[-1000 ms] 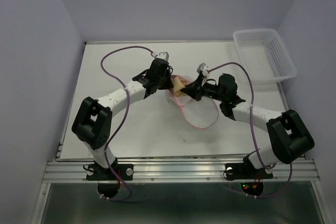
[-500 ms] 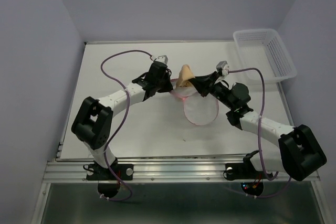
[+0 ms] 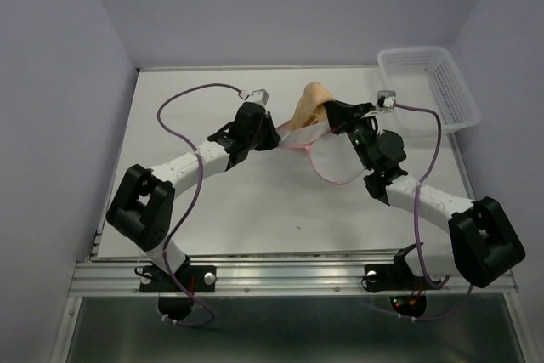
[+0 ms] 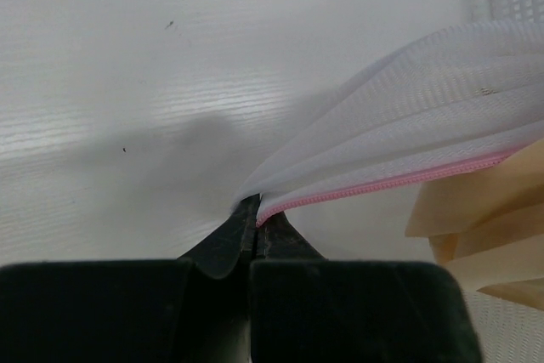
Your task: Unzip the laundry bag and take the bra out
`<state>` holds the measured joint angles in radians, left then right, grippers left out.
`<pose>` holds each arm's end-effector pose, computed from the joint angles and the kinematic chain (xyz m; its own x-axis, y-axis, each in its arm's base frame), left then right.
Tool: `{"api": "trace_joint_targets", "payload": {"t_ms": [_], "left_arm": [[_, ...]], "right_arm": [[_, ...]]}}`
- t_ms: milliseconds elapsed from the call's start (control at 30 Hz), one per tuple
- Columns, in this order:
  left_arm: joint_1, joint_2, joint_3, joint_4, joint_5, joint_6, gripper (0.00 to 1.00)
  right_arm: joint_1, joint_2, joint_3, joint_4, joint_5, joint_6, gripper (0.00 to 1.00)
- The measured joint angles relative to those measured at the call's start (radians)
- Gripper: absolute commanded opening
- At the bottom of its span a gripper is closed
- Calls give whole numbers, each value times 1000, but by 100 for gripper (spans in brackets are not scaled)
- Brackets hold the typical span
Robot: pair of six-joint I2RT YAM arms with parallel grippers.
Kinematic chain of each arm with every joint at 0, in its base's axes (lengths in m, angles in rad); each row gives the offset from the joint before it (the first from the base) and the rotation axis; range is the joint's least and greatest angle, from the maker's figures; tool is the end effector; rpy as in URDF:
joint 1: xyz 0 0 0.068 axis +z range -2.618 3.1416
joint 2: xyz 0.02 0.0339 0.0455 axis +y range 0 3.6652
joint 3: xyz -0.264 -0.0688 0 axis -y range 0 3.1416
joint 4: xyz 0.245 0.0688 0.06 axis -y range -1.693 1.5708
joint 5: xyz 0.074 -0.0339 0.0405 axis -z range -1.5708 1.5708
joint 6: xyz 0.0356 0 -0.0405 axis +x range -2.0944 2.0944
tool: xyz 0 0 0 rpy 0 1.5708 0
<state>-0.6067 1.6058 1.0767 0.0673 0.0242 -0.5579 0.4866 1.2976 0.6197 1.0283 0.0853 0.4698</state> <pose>0.3028 -0.2112 0.2566 -0.6217 -0.2127 -0.7538 0.3049 0.8208 -0.4831 0.2490 0.1283 0.2984 0.0916 0.5588 -0.8242 -0.4897 0.7460 0.4513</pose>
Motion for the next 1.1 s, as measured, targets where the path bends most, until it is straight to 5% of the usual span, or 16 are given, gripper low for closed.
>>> {"api": "trace_joint_targets", "payload": {"t_ms": [467,767,933,1100], "left_arm": [[0,2,-3,11,2,-1,0],[0,3,-11,57,13,-20,0],[0,19,-13,62,12,-27,0],[0,59,-13,60,18,-27,0]], "right_arm": [[-1,219,158,148,-247,50,2],[-1,234,247,151,-87,104,2],[-20,187,262,73,94,274,1],[-40,175,315,48,106,320,1]]}}
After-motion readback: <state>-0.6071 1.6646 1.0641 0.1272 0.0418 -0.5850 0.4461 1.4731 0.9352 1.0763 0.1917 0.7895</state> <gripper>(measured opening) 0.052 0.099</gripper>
